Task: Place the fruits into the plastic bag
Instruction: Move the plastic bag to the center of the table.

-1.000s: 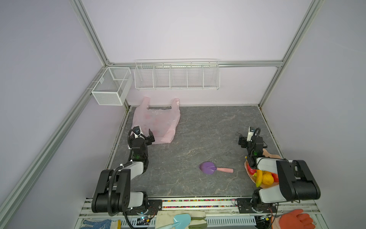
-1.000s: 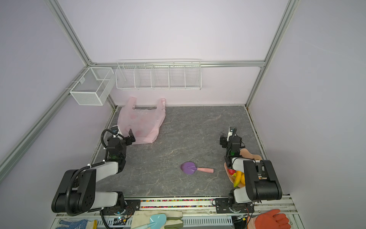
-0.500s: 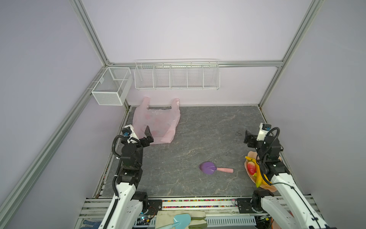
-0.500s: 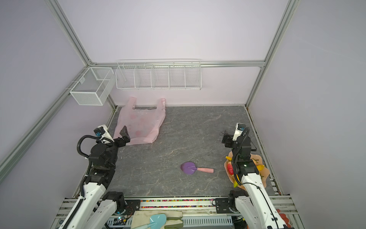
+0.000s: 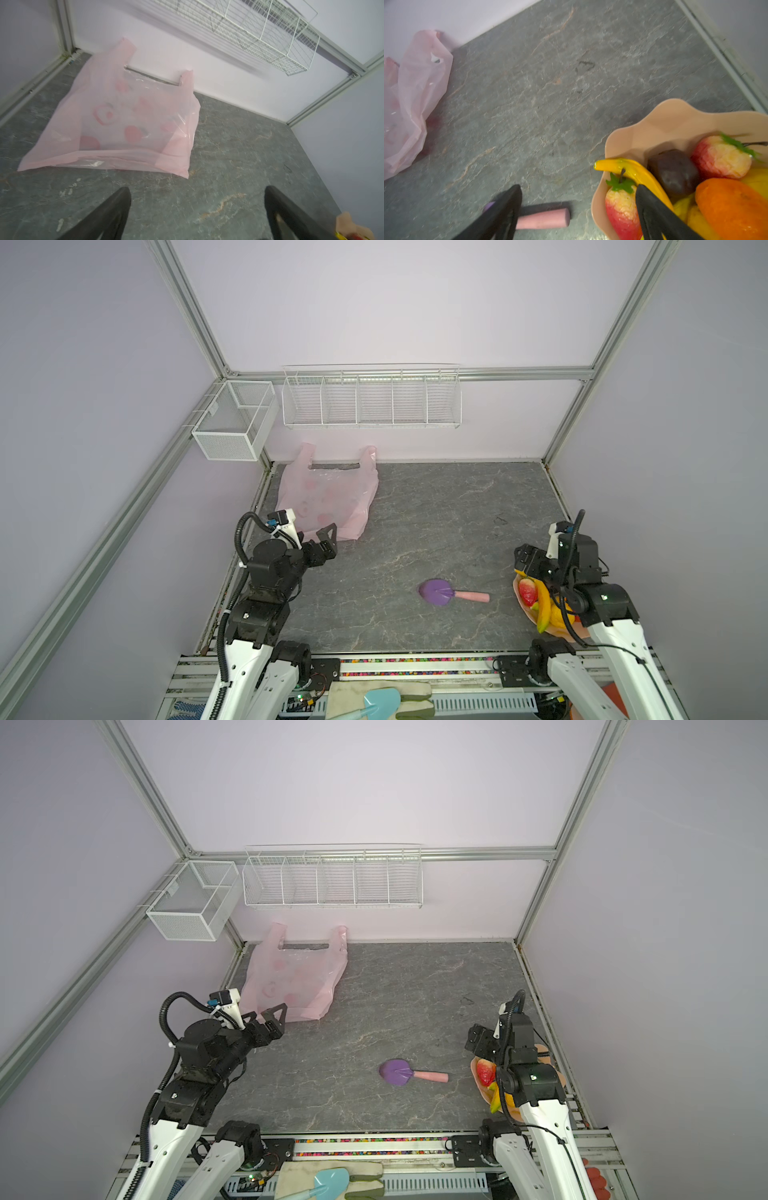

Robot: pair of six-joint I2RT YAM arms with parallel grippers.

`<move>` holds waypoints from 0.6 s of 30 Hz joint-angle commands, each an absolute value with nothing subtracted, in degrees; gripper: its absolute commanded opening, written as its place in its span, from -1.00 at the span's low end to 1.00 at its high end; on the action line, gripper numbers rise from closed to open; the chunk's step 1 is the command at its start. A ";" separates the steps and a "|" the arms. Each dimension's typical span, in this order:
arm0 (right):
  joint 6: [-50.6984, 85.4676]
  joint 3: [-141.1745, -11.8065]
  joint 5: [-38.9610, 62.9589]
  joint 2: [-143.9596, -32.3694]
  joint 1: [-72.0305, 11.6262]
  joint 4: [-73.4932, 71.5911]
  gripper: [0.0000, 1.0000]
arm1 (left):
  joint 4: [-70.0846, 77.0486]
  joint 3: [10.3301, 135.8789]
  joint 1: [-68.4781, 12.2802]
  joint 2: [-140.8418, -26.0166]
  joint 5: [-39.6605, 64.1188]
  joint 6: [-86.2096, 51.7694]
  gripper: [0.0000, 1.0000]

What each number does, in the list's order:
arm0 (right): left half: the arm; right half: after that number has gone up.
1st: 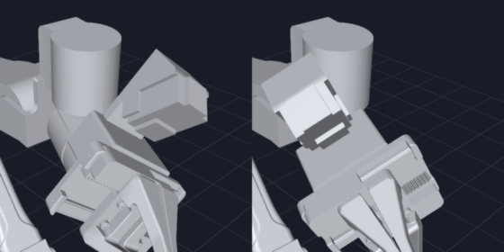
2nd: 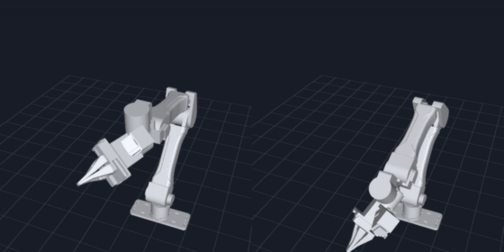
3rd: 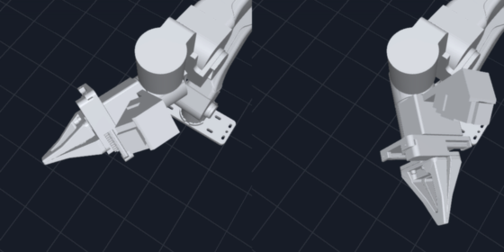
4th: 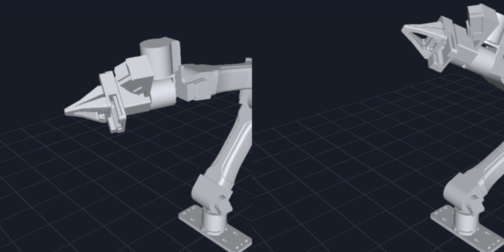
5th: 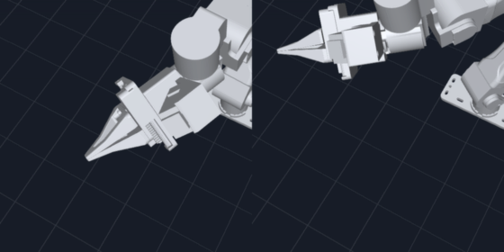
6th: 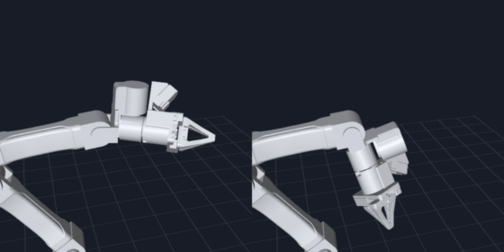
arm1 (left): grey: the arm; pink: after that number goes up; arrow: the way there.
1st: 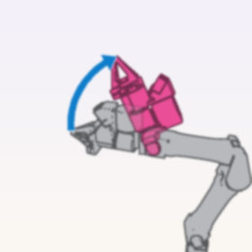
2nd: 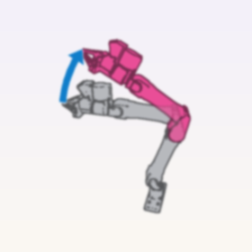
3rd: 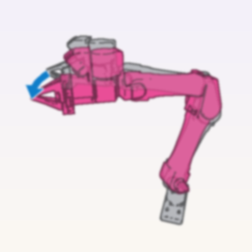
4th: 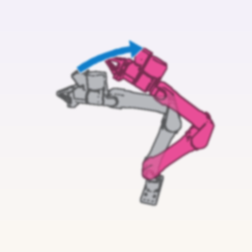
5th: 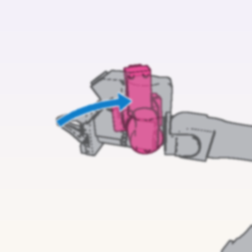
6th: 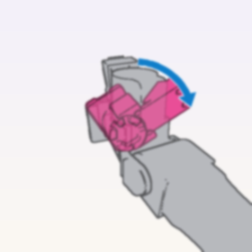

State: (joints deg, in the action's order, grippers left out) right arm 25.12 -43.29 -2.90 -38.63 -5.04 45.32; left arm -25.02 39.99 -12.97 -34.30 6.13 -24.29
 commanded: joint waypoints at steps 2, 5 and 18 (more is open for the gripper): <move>26.37 -45.00 5.94 -37.98 -5.36 50.04 0.76 | -30.67 43.00 -14.71 -36.52 10.40 -28.69 1.00; 26.24 -45.06 9.64 -37.79 -5.36 49.33 0.76 | -32.89 45.93 -14.85 -40.24 11.94 -29.15 1.00; 26.98 -47.72 17.32 -40.30 -6.28 47.06 0.76 | -42.93 74.95 -23.39 -82.50 -3.76 -15.89 1.00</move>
State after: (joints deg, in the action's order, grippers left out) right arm 25.93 -46.41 14.61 -39.90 -5.65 48.47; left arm -38.50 68.05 -21.21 -74.78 3.05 -20.34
